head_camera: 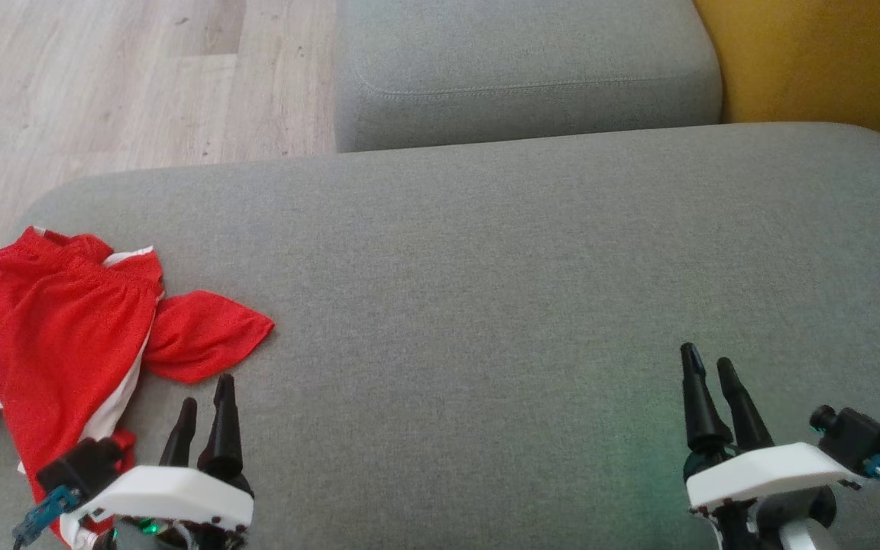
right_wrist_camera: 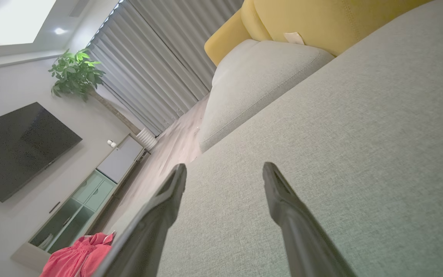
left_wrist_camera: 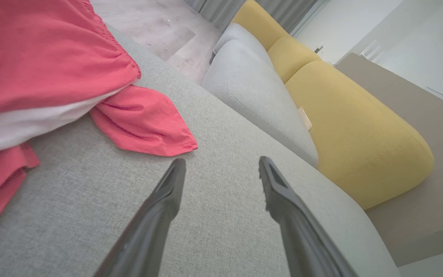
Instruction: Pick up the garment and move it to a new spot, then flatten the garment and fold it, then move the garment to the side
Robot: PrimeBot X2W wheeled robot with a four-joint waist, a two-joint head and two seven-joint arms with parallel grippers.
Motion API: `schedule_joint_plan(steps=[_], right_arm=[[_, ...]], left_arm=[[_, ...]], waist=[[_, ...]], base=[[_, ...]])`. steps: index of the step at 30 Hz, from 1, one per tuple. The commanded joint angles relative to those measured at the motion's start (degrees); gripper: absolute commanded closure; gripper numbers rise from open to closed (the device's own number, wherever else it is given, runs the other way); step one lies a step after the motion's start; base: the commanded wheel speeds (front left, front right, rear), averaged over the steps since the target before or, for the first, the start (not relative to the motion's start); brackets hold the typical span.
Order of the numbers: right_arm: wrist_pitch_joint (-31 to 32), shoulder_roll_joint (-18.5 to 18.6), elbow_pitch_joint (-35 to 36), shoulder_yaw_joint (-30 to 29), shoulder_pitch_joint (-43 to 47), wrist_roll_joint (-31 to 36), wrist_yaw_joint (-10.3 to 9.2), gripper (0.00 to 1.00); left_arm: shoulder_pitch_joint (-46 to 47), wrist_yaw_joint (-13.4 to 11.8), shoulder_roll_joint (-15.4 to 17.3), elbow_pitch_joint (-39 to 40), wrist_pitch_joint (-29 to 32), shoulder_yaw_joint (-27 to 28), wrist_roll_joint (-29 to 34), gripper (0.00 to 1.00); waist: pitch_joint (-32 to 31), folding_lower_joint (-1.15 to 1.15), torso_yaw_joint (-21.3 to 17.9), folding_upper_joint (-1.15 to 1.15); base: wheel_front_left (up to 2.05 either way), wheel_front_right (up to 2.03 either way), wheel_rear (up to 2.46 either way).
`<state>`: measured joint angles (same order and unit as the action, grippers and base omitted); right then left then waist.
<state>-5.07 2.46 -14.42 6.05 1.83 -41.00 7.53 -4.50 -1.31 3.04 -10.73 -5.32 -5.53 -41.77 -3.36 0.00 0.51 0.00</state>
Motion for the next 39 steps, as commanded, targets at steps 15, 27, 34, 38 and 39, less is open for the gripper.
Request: schedule_joint_plan(steps=[15,27,34,38,39], right_arm=[[-3.2,0.3,3.2,2.9,-2.0,12.1,-0.03,0.00],[-5.2,0.3,4.0,4.3,-1.8,19.7,-0.03,0.00],[-6.4,0.4,4.2,4.5,-1.6,24.4,-0.04,0.00],[-7.1,0.4,4.1,4.0,-1.4,27.0,-0.04,0.00],[-7.1,0.4,4.1,4.0,-1.4,27.0,-0.04,0.00]], left_arm=[[1.4,-0.7,1.5,5.5,-3.0,-1.5,11.4,0.00],[0.6,-0.5,1.9,7.4,-5.0,-2.4,19.9,0.00],[0.0,-0.5,1.9,8.3,-6.2,-3.1,25.0,0.00],[-0.4,-0.6,1.8,8.8,-6.9,-3.5,28.0,0.00],[-0.4,-0.6,1.8,8.8,-6.9,-3.5,28.0,0.00]], waist=[[-0.8,0.00,0.4,0.00],[-1.4,0.00,0.5,0.00],[-1.8,0.00,0.4,0.00],[-2.0,0.00,0.3,0.00],[-2.0,0.00,0.3,0.00]], base=[[0.00,0.00,0.00],[0.00,0.00,0.00],[0.00,0.00,0.00],[0.00,0.00,0.00],[0.00,0.00,0.00]])
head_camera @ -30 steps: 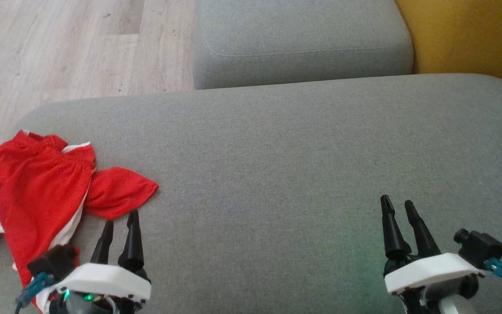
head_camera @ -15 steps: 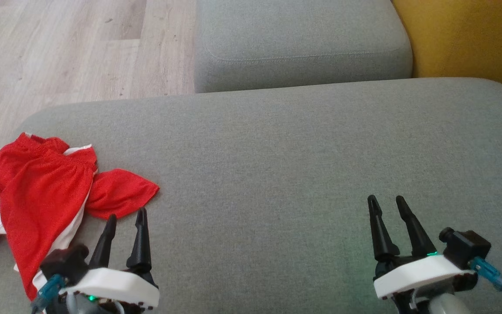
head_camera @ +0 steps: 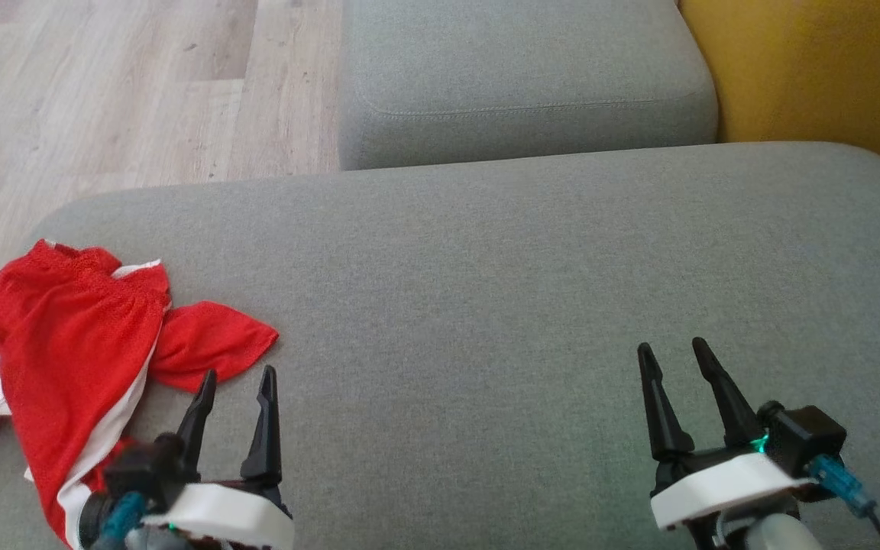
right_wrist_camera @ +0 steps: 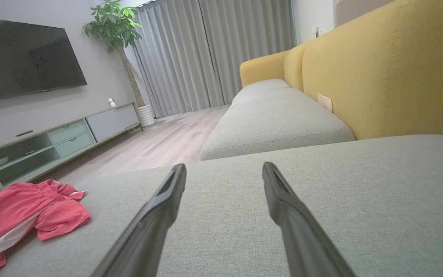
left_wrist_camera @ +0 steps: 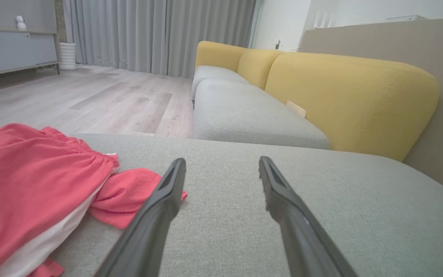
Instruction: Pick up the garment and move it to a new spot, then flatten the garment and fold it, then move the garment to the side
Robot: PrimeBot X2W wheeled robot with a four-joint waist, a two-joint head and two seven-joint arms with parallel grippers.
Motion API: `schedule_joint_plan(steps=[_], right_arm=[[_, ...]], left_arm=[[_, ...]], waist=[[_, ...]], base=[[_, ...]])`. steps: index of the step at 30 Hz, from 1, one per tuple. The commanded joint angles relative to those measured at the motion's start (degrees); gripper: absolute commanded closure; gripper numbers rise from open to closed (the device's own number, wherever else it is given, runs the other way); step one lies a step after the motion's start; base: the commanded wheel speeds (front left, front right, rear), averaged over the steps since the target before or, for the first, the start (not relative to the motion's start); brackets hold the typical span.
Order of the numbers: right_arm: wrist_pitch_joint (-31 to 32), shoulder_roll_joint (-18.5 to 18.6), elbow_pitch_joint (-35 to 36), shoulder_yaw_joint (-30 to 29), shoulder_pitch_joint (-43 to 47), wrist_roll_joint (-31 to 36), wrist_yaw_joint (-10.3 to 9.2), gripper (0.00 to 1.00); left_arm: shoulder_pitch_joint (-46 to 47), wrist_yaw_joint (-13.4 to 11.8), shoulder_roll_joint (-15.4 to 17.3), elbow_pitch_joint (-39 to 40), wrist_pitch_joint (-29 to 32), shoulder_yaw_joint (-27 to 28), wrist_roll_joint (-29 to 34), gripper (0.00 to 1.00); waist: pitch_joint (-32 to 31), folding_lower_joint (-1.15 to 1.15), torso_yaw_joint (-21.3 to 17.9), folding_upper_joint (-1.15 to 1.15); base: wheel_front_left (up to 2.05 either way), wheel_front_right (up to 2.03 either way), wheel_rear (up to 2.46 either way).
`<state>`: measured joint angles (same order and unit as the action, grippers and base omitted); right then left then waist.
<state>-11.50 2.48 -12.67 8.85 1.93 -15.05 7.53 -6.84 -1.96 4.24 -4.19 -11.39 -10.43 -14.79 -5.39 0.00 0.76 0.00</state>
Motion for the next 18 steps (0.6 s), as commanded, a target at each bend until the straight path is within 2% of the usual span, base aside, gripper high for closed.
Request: schedule_joint_plan(steps=[1,18], right_arm=[[-0.8,0.4,2.3,1.1,-1.4,1.7,-0.04,0.00],[-3.5,0.4,0.4,0.4,-1.1,12.4,-0.04,0.00]], left_arm=[[1.9,0.0,0.6,2.4,-1.0,1.3,1.7,0.00],[0.9,-0.6,0.4,4.7,-3.6,0.4,13.2,0.00]], waist=[[0.0,0.00,0.0,0.00],[-0.4,0.00,0.1,0.00]], base=[[0.00,0.00,0.00],[0.00,0.00,0.00]])
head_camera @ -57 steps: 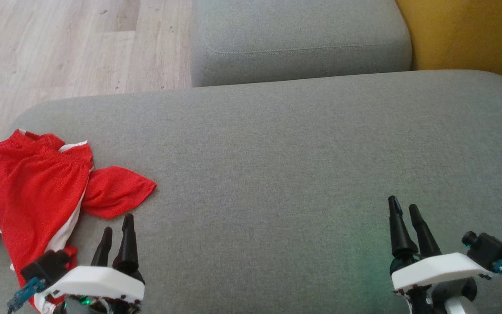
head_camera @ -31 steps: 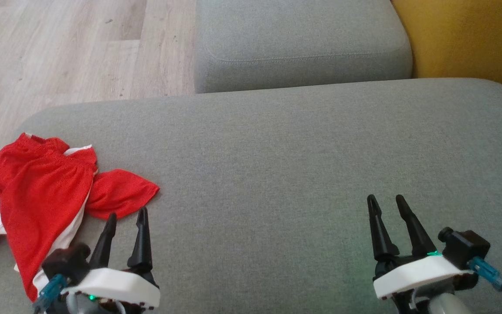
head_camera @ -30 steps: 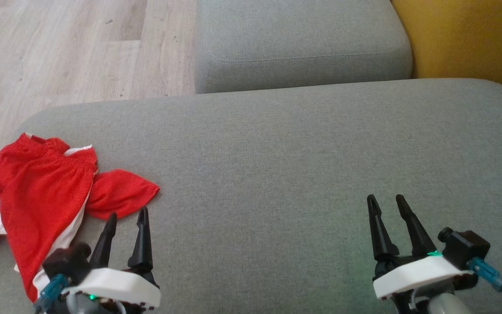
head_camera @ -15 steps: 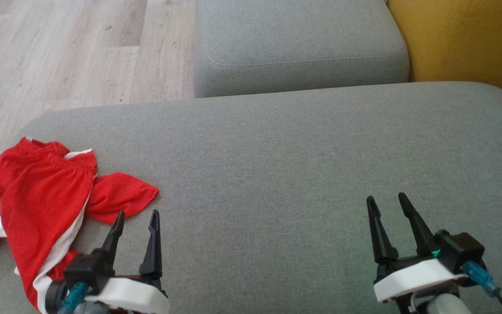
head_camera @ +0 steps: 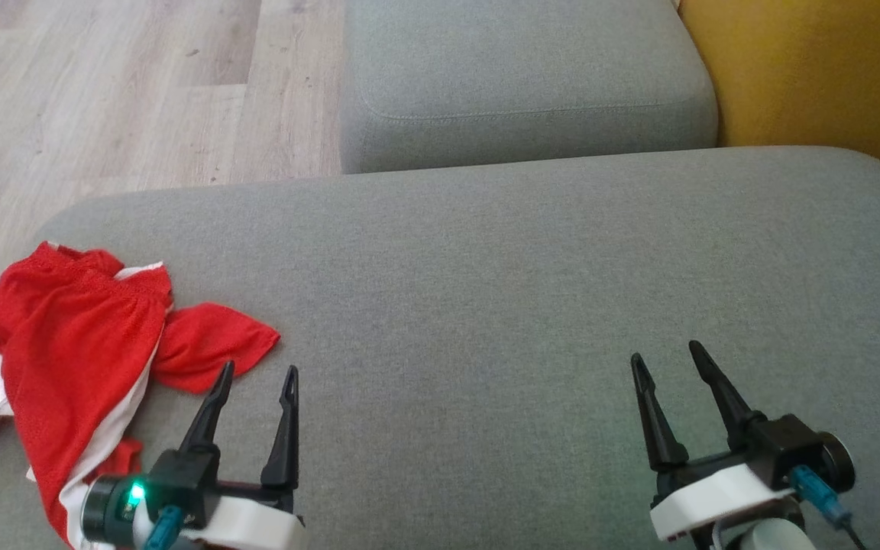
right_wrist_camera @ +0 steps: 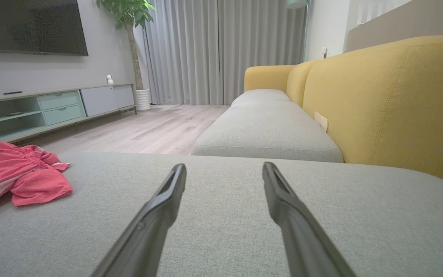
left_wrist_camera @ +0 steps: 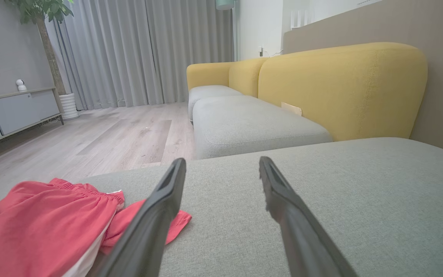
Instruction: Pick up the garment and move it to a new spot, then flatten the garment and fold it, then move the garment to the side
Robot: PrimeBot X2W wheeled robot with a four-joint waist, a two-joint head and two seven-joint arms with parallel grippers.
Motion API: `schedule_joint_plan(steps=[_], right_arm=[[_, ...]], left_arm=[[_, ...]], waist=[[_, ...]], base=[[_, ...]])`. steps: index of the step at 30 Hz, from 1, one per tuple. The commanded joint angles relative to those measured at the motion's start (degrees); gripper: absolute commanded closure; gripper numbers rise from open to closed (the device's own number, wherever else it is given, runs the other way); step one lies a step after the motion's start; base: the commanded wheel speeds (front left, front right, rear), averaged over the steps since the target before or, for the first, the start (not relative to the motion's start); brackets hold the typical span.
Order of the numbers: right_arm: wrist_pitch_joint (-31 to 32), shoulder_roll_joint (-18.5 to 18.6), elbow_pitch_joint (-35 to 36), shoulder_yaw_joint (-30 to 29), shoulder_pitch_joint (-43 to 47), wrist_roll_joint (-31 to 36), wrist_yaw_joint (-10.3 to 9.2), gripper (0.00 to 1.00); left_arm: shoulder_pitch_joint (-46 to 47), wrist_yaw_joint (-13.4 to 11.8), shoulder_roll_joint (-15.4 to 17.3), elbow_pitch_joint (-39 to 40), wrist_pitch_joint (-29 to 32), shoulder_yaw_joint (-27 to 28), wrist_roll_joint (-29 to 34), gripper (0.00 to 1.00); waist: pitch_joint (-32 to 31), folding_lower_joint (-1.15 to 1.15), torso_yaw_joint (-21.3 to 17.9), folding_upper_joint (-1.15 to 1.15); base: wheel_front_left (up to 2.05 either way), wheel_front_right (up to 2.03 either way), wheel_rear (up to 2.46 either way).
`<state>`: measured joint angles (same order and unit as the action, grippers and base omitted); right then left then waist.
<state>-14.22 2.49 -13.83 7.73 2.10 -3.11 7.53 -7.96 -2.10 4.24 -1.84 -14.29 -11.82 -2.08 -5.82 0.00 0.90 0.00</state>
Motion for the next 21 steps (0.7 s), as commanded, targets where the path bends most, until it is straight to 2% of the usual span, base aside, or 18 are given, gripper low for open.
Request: schedule_joint_plan(steps=[1,13,21], right_arm=[[-0.8,0.4,1.4,1.4,-1.3,0.4,-0.04,0.00],[-0.8,0.4,0.3,1.1,-1.4,0.3,-0.04,0.00],[-0.8,0.4,0.0,0.8,-0.5,0.4,-0.04,0.00]], left_arm=[[2.0,-0.3,0.4,2.3,-0.7,1.8,0.5,0.00],[2.3,0.4,0.0,1.8,-0.7,2.4,0.6,0.00],[3.2,0.0,-0.3,0.7,-0.7,2.4,0.9,0.00]], waist=[[0.1,0.00,0.0,0.00],[0.5,0.00,0.2,0.00],[1.2,0.00,4.2,0.00]], base=[[0.00,0.00,0.00],[0.00,0.00,0.00],[0.00,0.00,0.00]])
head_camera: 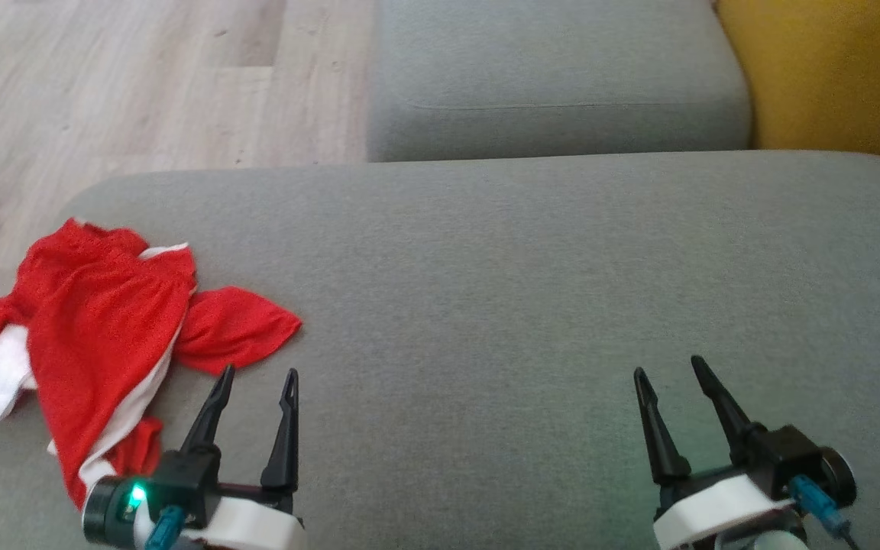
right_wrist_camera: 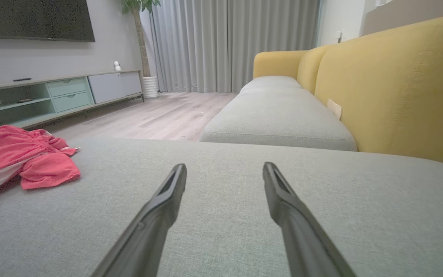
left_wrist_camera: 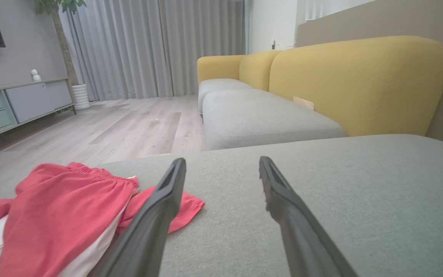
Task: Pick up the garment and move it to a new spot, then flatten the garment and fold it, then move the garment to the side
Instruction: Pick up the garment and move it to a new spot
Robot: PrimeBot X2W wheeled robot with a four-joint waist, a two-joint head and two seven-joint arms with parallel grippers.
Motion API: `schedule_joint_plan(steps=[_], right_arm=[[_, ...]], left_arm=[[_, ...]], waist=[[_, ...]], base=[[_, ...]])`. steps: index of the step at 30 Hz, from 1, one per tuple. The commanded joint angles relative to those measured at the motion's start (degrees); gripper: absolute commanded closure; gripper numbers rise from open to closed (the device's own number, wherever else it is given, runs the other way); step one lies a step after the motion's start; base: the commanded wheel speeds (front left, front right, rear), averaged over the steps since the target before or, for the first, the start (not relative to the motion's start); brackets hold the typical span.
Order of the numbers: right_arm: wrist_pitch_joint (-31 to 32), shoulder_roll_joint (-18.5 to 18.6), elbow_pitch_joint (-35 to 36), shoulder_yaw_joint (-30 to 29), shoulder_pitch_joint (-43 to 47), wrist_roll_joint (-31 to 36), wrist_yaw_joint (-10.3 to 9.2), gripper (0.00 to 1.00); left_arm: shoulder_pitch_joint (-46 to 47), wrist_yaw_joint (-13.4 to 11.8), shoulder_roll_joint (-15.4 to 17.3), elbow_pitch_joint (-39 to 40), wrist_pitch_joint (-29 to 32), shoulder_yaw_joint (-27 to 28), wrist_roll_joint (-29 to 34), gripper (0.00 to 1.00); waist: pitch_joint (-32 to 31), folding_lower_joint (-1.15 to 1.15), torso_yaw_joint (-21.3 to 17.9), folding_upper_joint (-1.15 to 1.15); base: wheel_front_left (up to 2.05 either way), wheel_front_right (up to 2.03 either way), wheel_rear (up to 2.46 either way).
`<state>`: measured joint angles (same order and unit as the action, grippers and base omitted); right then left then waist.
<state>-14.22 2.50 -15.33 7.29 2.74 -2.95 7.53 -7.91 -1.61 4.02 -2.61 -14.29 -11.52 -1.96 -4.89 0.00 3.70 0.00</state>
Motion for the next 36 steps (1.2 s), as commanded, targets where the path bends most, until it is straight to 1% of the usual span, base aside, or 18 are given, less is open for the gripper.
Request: schedule_joint_plan(steps=[1,4,5,21,25,29,36], right_arm=[[-0.8,0.4,1.5,1.2,-1.0,0.2,-0.04,0.00],[-0.8,0.4,1.4,1.5,-1.0,-0.2,-0.04,0.00],[-0.8,0.4,1.4,1.5,-1.0,-0.2,-0.04,0.00],[-0.8,0.4,1.1,2.2,-0.5,-1.0,-0.04,0.00],[-0.8,0.4,1.0,2.3,-0.2,-1.4,-0.04,0.00],[-0.8,0.4,0.8,2.6,-0.8,-1.6,-0.04,0.00],[-0.8,0.4,0.3,3.7,-1.8,-1.7,-0.04,0.00]], left_arm=[[3.2,-0.5,-0.1,1.3,-0.7,2.1,0.8,0.00],[3.3,-0.5,-0.1,0.9,-0.7,2.5,0.7,0.00],[3.3,-0.5,-0.1,0.9,-0.7,2.5,0.7,0.00],[2.6,-1.0,0.8,0.2,-0.7,5.6,0.8,0.00],[2.0,-1.2,1.1,0.9,-0.7,6.1,0.9,0.00],[1.7,-1.3,1.6,1.3,-0.7,6.9,0.9,0.00],[1.2,-1.6,1.8,1.8,-0.7,8.2,0.7,0.00]], waist=[[0.4,0.00,2.1,0.00],[0.8,0.00,4.5,0.00],[0.8,0.00,4.5,0.00],[1.3,0.00,18.4,0.00],[1.0,0.00,21.3,0.00],[1.3,0.00,23.2,0.00],[1.8,0.00,23.6,0.00]], base=[[0.00,0.00,0.00],[0.00,0.00,0.00],[0.00,0.00,0.00],[0.00,0.00,0.00],[0.00,0.00,0.00],[0.00,0.00,0.00],[0.00,0.00,0.00]])
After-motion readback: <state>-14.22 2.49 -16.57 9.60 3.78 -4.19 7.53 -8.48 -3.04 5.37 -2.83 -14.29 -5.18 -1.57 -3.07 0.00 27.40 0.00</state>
